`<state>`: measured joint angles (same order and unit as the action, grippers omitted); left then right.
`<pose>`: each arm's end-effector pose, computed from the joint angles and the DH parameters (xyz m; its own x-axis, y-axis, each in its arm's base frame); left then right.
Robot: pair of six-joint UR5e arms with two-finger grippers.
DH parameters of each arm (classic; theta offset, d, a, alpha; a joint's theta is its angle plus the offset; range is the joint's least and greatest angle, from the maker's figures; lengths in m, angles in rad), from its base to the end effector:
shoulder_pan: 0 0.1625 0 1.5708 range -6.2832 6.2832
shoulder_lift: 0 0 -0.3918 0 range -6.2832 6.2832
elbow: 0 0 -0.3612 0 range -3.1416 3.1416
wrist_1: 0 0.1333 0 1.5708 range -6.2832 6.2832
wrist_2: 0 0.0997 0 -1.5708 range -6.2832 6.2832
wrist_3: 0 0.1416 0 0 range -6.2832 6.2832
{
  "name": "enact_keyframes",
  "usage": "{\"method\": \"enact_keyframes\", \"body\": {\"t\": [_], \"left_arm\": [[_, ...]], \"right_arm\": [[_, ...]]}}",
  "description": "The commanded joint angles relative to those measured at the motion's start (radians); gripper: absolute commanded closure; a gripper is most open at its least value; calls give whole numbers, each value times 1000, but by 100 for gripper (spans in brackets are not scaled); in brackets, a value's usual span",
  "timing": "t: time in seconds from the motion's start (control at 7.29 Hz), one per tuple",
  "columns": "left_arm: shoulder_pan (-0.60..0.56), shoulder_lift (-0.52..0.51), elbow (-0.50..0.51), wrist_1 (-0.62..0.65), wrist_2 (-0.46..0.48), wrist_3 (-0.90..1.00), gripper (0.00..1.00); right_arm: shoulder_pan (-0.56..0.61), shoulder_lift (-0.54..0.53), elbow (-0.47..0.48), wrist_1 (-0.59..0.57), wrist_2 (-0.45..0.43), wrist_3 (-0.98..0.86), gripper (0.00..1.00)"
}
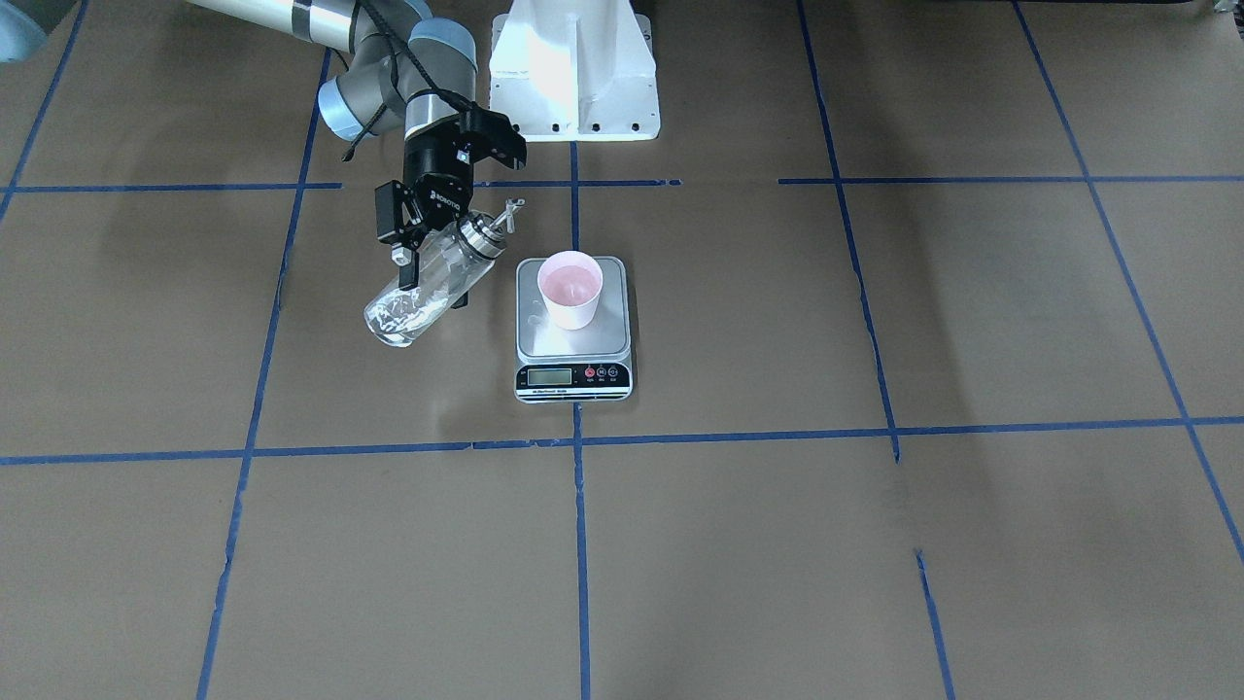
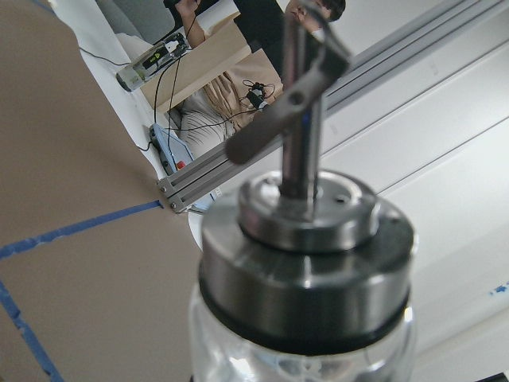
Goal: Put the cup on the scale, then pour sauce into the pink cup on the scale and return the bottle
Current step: 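Turn the bottle upright and carry it back with the right gripper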
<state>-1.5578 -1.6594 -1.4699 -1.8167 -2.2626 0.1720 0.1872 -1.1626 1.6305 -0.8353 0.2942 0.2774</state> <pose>-0.0362 -0.5186 0.6402 0.7546 0.3218 -0.5718 -0.1439 0.9314 0.3343 -0.4924 -0.3669 0.2809 0.9926 -0.0958 -0.0750 0.0843 0.0968 0.9917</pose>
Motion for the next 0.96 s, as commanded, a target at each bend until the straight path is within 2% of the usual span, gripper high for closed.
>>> {"method": "enact_keyframes", "body": {"t": [0.0,0.27,0.41,0.55,0.69,0.82], "left_arm": [[-1,0,-51,49,0,0,0],[-2,15,-163,149,3,0,0],[-1,15,-208,201,5,-5,0],[-2,15,-222,209,5,-6,0],[-1,13,-222,209,6,-6,0],[-1,12,-221,209,8,-6,0]], "right_arm": [[38,-20,21,2,93,315,100],[124,-119,81,2,225,435,100],[173,-181,80,1,259,443,100],[217,-205,81,1,340,497,100],[233,-215,81,1,403,692,100],[238,-224,83,1,436,788,100]]}}
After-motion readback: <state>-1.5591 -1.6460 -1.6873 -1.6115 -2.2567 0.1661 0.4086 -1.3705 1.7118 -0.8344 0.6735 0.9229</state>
